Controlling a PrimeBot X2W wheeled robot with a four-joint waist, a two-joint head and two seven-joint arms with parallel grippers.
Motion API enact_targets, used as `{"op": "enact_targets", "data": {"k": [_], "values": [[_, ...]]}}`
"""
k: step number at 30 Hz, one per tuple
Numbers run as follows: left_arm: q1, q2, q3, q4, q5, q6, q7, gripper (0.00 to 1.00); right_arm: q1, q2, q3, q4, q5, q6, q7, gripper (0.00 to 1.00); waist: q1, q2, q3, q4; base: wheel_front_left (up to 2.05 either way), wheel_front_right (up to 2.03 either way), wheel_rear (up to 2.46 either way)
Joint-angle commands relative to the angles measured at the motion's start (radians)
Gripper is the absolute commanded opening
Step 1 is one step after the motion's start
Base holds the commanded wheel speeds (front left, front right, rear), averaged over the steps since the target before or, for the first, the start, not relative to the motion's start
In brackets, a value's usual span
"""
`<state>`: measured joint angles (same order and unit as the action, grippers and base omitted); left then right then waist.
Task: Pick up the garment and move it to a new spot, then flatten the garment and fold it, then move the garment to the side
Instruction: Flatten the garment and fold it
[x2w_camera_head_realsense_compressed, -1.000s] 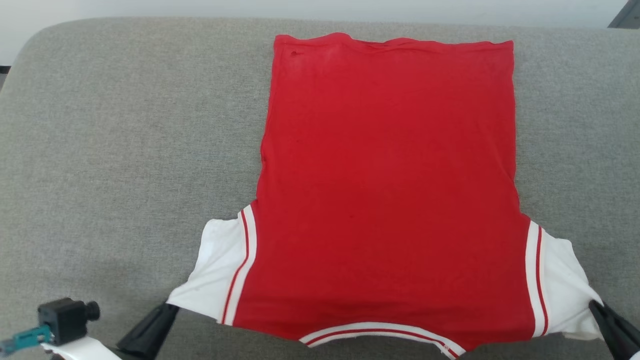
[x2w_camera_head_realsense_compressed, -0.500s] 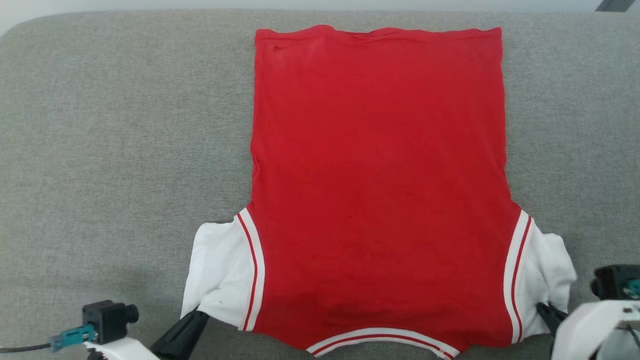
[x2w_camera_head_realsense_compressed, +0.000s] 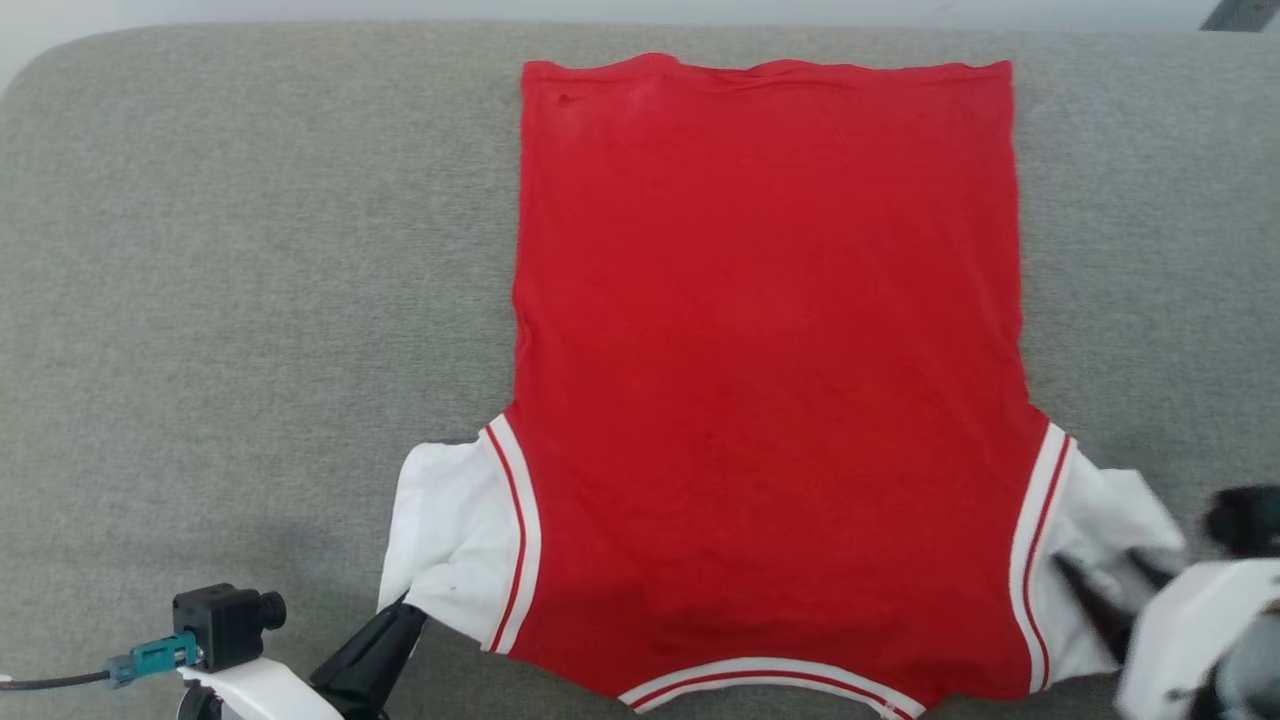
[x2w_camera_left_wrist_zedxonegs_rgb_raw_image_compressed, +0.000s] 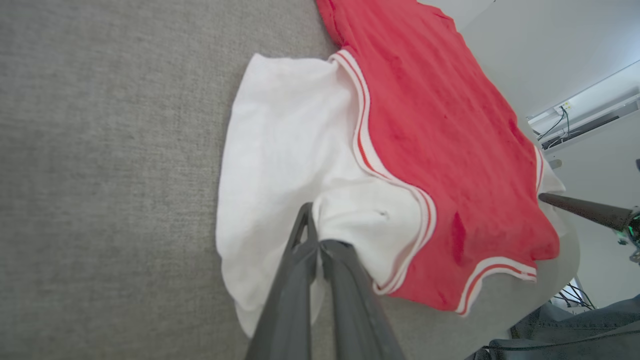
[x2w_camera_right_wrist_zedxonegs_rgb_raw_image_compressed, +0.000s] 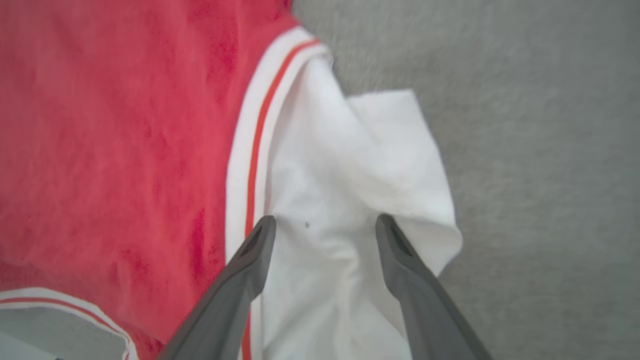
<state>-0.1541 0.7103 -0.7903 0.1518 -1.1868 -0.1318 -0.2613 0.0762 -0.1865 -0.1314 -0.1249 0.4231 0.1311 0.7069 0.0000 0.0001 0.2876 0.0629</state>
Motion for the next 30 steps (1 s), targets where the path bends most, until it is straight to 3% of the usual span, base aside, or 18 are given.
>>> {"op": "enact_targets", "data": {"k": [1, 7, 11, 20, 25, 30], "values": [[0.01, -0.002, 0.01, -0.01, 0.009, 0.002, -0.005, 0.0, -0.002, -0.018, -0.032, -0.057, 0.004, -0.001, 0.03, 1.0, 0.0, -0.0001, 0.001, 0.007, 0.0, 0.0, 0.0], [-0.007, -0.01, 0.034, -0.037, 0.052, 0.002, -0.005, 0.0, -0.113, -0.092, -0.155, -0.253, 0.009, 0.0, 0.136, 1.0, 0.0, -0.0001, 0.024, 0.043, 0.0, 0.0, 0.0], [-0.027, -0.021, 0.047, -0.063, 0.073, 0.002, -0.005, 0.0, -0.312, -0.133, -0.141, -0.231, 0.011, -0.001, 0.182, 1.0, 0.0, -0.0001, 0.06, 0.074, 0.0, 0.0, 0.0], [-0.093, -0.031, 0.026, -0.106, 0.119, 0.002, -0.005, 0.0, -0.807, -0.182, -0.018, 0.182, -0.097, 0.0, 0.187, 1.0, 0.0, -0.0001, 0.15, 0.157, 0.0, 0.0, 0.0], [-0.141, -0.042, 0.003, -0.133, 0.129, 0.002, -0.005, 0.0, -0.982, -0.212, -0.033, 0.424, -0.212, -0.001, 0.213, 1.0, 0.0, -0.0001, 0.21, 0.212, 0.0, 0.0, 0.0], [-0.175, -0.057, -0.017, -0.145, 0.133, 0.002, -0.005, 0.0, -1.077, -0.245, -0.075, 0.578, -0.32, -0.001, 0.224, 1.0, 0.0, -0.0001, 0.256, 0.252, 0.0, 0.0, 0.0]]}}
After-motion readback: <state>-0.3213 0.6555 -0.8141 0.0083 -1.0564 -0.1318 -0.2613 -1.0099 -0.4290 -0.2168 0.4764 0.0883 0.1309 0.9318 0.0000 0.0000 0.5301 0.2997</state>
